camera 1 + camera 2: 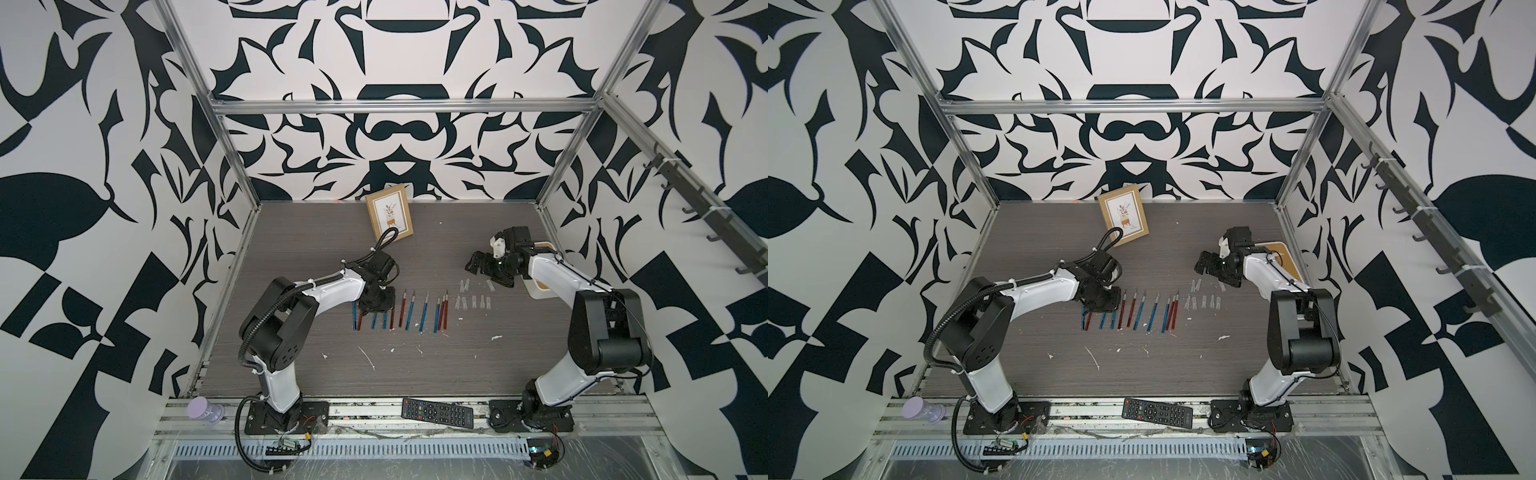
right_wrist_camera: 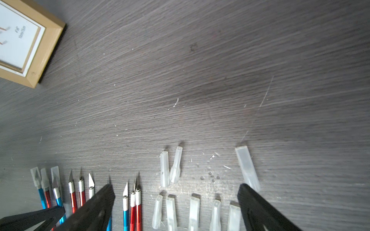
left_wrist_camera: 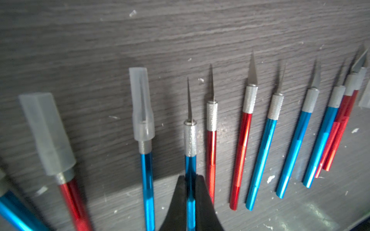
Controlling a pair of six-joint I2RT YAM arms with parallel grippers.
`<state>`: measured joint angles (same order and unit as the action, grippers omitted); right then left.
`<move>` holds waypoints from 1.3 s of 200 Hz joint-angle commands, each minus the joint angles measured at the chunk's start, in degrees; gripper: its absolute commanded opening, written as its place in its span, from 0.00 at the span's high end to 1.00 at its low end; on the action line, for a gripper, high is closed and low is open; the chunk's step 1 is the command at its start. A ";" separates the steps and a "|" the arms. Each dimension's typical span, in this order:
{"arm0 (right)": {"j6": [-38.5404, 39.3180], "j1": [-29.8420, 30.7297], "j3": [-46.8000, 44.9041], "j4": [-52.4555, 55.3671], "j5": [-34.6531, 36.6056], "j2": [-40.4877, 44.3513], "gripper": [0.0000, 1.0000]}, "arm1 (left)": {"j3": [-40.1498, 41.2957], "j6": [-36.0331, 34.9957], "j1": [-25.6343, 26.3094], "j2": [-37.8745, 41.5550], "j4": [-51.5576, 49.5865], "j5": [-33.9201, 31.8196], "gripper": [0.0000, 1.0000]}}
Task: Remove protective caps from carving knives
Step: Place the carving knife at the center of the board.
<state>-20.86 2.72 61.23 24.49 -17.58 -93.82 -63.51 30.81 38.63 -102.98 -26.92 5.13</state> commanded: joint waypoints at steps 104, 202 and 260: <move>-0.32 0.00 -1.31 -1.14 -0.35 0.87 0.01 | -1.09 0.32 0.09 -2.53 -1.44 -0.77 0.73; -0.47 -0.01 -1.55 -1.07 -0.26 1.36 0.01 | -2.77 0.31 0.09 0.20 -2.55 -1.01 0.64; -0.97 -0.13 -1.41 -1.28 -0.52 1.61 0.01 | -4.12 0.31 0.04 4.06 -4.09 -1.41 0.47</move>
<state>-21.08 2.70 59.81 23.83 -17.78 -93.82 -65.69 30.98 38.63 -102.13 -28.73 4.51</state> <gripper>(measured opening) 0.993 0.475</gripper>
